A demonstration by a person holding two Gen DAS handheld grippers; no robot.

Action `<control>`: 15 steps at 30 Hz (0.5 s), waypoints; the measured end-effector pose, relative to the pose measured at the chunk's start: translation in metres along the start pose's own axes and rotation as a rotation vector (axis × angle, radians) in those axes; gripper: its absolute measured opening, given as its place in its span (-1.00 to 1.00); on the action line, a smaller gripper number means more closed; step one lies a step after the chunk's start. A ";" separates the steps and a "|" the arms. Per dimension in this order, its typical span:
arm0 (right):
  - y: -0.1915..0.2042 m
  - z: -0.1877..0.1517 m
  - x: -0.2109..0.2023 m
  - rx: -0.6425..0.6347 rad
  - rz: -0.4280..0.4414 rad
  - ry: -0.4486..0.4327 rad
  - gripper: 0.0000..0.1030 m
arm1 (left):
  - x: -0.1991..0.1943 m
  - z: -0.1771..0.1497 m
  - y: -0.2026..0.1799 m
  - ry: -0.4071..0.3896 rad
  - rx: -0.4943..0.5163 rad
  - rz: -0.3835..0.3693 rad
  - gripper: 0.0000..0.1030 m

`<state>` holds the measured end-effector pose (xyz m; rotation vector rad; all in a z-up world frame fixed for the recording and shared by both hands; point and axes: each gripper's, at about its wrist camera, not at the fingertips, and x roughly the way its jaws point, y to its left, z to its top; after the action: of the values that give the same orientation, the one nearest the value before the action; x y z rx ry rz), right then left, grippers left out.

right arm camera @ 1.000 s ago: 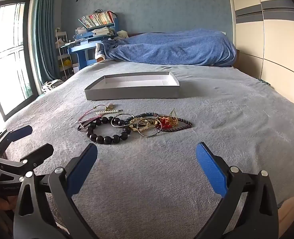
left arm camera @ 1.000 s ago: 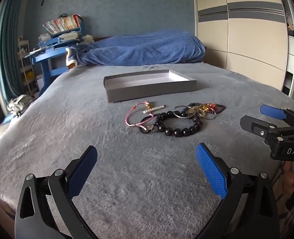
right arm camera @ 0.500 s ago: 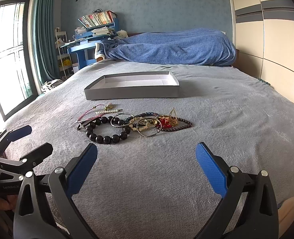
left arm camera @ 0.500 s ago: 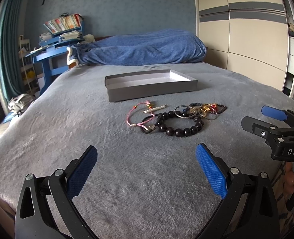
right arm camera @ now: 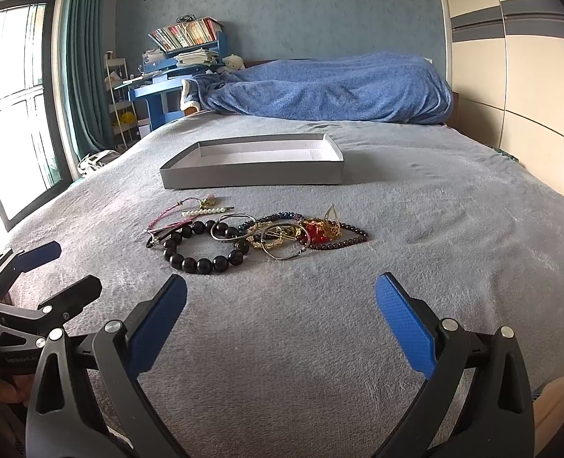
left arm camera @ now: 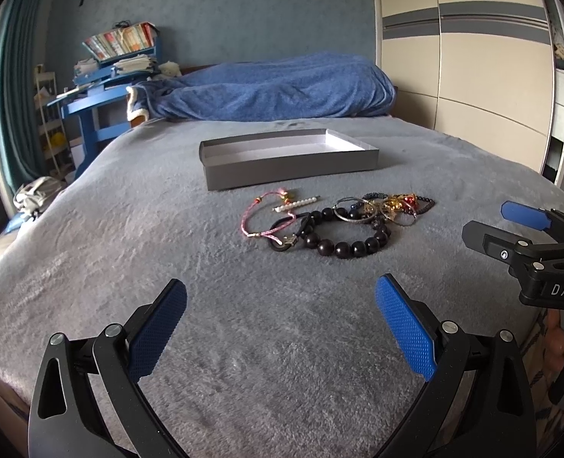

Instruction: Organize jewelry

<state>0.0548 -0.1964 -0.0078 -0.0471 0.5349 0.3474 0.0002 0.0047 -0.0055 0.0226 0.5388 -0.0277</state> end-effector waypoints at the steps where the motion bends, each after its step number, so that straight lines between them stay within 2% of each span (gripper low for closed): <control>1: 0.000 -0.001 0.000 0.001 0.000 0.000 0.90 | 0.001 0.001 0.000 0.001 0.001 0.000 0.91; 15: -0.001 0.000 0.001 0.005 -0.001 0.010 0.90 | 0.004 -0.002 -0.003 0.015 0.007 0.002 0.91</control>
<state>0.0562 -0.1972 -0.0088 -0.0440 0.5452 0.3454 0.0029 0.0013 -0.0091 0.0302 0.5540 -0.0273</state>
